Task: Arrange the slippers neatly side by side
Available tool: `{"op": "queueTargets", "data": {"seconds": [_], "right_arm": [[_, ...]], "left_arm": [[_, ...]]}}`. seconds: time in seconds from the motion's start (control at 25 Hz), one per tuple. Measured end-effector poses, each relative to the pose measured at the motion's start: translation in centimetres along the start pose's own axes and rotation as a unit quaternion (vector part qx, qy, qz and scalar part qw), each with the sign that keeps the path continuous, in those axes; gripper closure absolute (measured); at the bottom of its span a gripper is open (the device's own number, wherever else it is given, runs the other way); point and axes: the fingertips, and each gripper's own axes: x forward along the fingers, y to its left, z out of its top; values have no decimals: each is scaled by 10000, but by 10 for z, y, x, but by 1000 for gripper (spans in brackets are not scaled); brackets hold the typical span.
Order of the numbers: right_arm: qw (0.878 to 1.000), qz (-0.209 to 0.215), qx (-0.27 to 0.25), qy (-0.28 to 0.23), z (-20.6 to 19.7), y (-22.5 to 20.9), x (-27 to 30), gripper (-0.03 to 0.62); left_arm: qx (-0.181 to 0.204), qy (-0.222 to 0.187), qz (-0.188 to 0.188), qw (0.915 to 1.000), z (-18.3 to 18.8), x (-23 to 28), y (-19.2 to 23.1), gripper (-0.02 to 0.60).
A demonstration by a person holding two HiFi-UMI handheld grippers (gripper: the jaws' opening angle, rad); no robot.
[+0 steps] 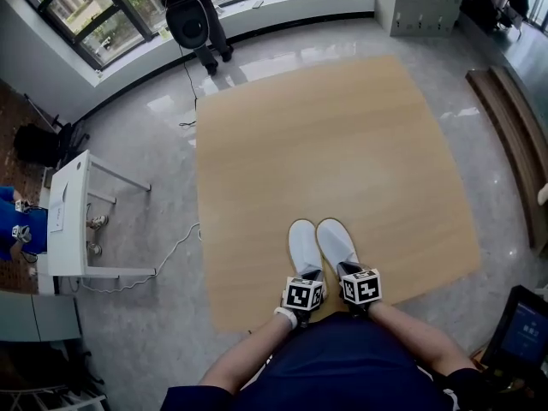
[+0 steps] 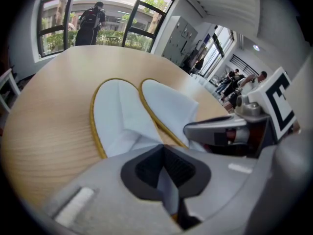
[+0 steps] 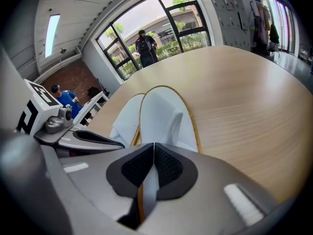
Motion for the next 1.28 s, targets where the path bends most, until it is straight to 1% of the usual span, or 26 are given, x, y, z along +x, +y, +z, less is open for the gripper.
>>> {"op": "queueTargets", "data": {"seconds": [0.6, 0.76, 0.84, 0.96, 1.0, 1.04, 1.08, 1.12, 1.16, 1.2, 1.24, 1.28], "right_arm": [[9997, 170, -42, 144, -6, 13, 7, 579], [9993, 326, -72, 187, -6, 11, 8, 579], [9990, 413, -125, 116, -2, 10, 2, 579], [9981, 537, -177, -261, 17, 10, -18, 579], [9971, 594, -316, -367, 22, 12, -24, 579], [9952, 640, -601, -442, 27, 14, -30, 577], [9909, 654, -1080, -476, 30, 18, -34, 570], [9813, 630, -1761, -459, 32, 22, -36, 525], [9638, 580, -2575, -387, 33, 25, -35, 465], [9388, 530, -3392, -267, 31, 25, -33, 419], [9110, 523, -4089, -106, 27, 24, -30, 408], [8855, 589, -4608, 93, 20, 22, -27, 408]], "left_arm": [[132, 108, 10, 9999, -2, 6, -6, 577], [192, 138, -2, 9997, -3, 7, -6, 577], [311, 201, -24, 9993, -2, 6, -8, 577], [650, 115, -193, 9976, 10, -5, -22, 577], [739, 14, -247, 9970, 16, -12, -27, 577], [811, -108, -242, 9964, 22, -20, -28, 577], [879, -228, -148, 9958, 28, -27, -24, 577], [956, -316, 29, 9949, 33, -32, -16, 576], [1051, -339, 248, 9936, 36, -34, -5, 537], [1157, -274, 454, 9919, 36, -34, 8, 472], [1256, -126, 595, 9902, 33, -31, 17, 431], [1351, 82, 648, 9887, 28, -27, 23, 402]]}}
